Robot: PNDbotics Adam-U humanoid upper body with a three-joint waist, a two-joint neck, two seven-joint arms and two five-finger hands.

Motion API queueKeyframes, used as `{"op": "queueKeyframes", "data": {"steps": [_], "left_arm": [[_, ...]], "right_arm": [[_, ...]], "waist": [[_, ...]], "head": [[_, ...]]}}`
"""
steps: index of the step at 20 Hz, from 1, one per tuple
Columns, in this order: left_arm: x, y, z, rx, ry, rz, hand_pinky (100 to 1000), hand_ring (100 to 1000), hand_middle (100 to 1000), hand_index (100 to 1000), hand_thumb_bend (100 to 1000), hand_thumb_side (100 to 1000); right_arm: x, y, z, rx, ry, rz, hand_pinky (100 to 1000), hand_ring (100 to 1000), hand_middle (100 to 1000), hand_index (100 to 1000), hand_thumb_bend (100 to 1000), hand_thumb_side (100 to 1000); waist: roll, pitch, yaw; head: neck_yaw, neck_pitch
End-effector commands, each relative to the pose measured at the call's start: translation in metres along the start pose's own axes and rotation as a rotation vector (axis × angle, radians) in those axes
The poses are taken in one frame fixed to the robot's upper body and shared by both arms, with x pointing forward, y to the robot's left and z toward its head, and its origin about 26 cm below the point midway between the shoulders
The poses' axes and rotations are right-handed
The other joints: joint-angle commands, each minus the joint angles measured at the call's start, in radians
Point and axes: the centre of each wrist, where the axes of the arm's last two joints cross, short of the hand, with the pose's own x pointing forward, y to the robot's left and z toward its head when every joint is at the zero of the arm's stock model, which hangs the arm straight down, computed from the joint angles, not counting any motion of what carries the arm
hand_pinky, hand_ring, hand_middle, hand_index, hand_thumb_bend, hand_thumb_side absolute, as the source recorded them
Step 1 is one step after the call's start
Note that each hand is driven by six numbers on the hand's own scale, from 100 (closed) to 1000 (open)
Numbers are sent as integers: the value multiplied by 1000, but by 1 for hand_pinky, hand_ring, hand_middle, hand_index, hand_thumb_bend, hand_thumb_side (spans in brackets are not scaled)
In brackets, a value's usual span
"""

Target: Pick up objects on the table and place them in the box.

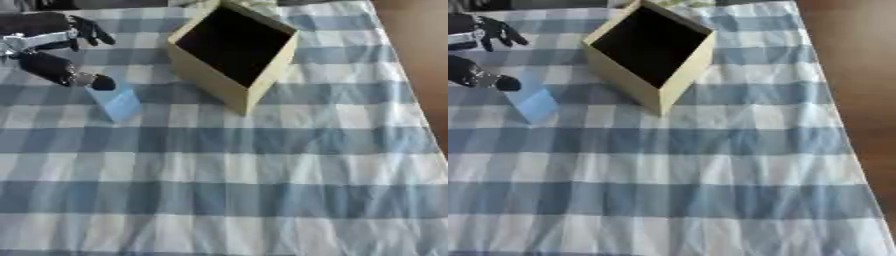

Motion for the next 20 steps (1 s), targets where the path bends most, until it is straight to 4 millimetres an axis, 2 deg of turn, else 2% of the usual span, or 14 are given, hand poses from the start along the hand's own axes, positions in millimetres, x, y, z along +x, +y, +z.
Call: {"op": "queueKeyframes", "data": {"steps": [1, 9, 15, 20], "left_arm": [[-5, 8, 1, -8, 30, -29, 680, 832, 837, 920, 768, 930], [-13, -2, -9, -49, 58, -35, 686, 836, 837, 920, 794, 936], [-10, 0, -11, -45, 65, -79, 700, 847, 846, 920, 812, 930], [-7, -2, -15, -85, 69, -117, 711, 858, 855, 921, 841, 935]], "right_arm": [[6, -5, -6, -1, -24, 13, 752, 681, 627, 827, 100, 883], [5, -5, -6, -6, -23, 8, 752, 680, 626, 826, 100, 883], [5, -6, -6, -8, -22, 8, 753, 679, 625, 826, 100, 883], [5, -6, -5, -9, -20, 6, 753, 678, 624, 826, 100, 884]], "waist": [[-1, -16, -2], [-5, -12, -6], [-7, -11, -6], [-4, -11, -8]], "head": [[5, 1], [12, 0], [-26, -14], [-33, -12]]}}
